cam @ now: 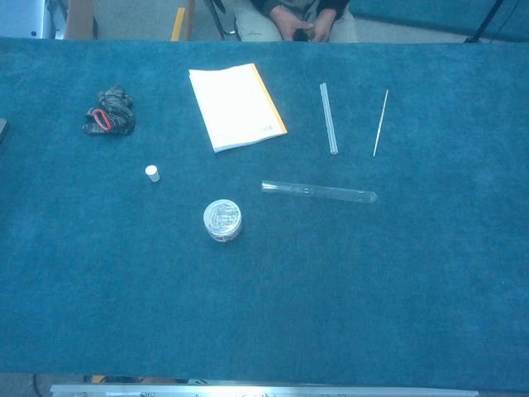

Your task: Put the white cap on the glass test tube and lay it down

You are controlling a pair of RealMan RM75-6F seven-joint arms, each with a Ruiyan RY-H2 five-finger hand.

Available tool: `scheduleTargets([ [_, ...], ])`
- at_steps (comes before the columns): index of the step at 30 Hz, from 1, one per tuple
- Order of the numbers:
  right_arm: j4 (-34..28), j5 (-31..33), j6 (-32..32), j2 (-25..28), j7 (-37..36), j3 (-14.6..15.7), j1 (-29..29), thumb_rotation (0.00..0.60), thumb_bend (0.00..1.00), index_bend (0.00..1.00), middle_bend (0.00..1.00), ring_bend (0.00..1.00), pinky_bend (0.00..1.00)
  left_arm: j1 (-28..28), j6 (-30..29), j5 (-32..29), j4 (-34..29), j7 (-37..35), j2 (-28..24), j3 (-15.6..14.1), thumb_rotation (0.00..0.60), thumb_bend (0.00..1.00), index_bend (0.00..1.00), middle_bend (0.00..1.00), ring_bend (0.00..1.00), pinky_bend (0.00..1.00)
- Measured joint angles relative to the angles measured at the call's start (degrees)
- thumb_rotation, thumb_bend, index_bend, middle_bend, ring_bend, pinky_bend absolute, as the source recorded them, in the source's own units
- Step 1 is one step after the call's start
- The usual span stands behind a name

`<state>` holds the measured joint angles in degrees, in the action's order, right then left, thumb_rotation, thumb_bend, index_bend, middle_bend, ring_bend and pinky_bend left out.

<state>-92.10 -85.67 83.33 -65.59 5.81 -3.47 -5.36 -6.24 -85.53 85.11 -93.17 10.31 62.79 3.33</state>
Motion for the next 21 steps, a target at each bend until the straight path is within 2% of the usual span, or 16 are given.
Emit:
scheduleTargets([
  [12, -1.3, -0.8, -0.9, 0.7, -0.6, 0.1, -0.7, 0.600, 0.21, 0.36, 0.20, 0.04, 0.30, -0.1, -0.1, 0.1, -0.1, 0.0, 0.2, 0.1, 0.600, 0.35, 0.27, 0.25, 0.12, 0.08],
  [21, -5.5, -1.8, -7.5, 1.3, -1.4, 0.1, -4.9, 0.600, 0.21, 0.36, 0.20, 0.04, 0.30, -0.2, 0.0, 0.7, -0.9, 0.2, -0.4, -0.1, 0.600, 0.35, 0.27, 0.25, 0.12, 0.08],
])
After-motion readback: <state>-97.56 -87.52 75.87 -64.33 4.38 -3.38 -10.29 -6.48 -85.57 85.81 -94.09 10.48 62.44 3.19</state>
